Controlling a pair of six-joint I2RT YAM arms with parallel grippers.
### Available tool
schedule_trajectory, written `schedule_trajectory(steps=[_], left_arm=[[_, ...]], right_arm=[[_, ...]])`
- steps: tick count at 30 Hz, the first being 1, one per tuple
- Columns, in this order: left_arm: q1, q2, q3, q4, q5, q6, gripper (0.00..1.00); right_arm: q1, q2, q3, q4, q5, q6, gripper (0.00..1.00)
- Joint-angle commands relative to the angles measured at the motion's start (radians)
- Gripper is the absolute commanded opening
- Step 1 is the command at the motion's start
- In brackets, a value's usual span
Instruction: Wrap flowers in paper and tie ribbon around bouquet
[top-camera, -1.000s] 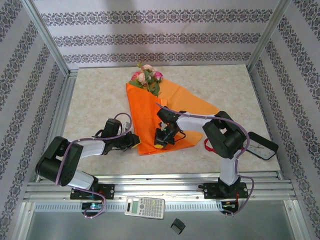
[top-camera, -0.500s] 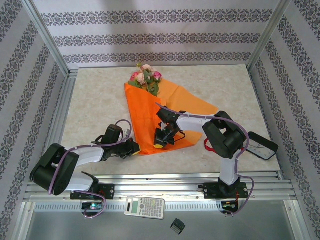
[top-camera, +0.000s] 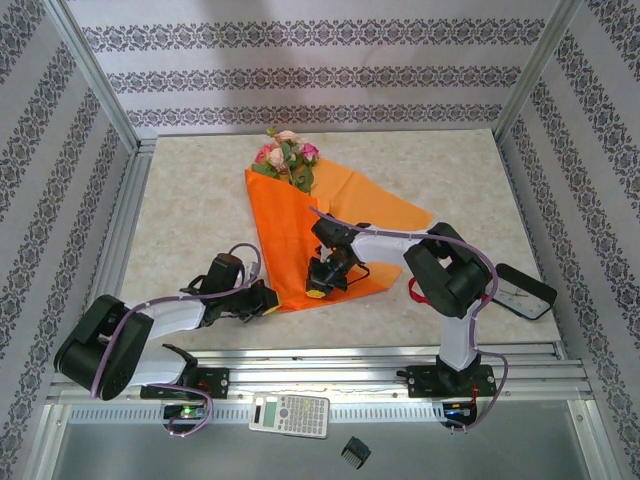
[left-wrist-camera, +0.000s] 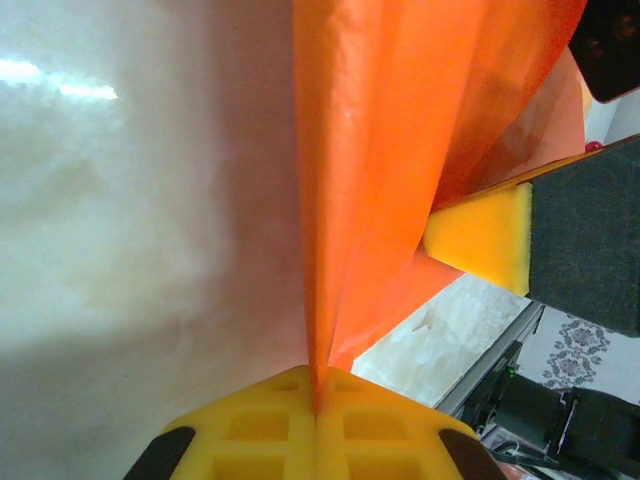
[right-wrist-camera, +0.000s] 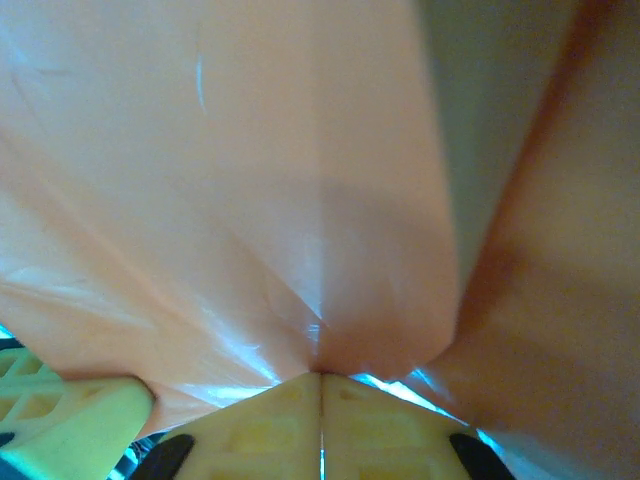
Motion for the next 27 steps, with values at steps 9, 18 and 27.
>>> schedule_trajectory(steps=[9,18,27], left_arm=[[-0.011,-0.408,0.114,-0.548,-0.181,0.024,0.37],[-0.092,-0.122,0.258,-0.25,-0.143,-0.066,0.29],[-0.271,0.317,0.414,0.008,-0.167,-0.12,0.21]], right_arm=[[-0.028,-0.195,0.003,-0.085,0.087,0.019,0.39],[-0.202,-0.536,-0.319,-0.071,0.193,0.004,0.41],[-0.384,-0.706,-0.577,0.028,0.202,-0.054,0.41]])
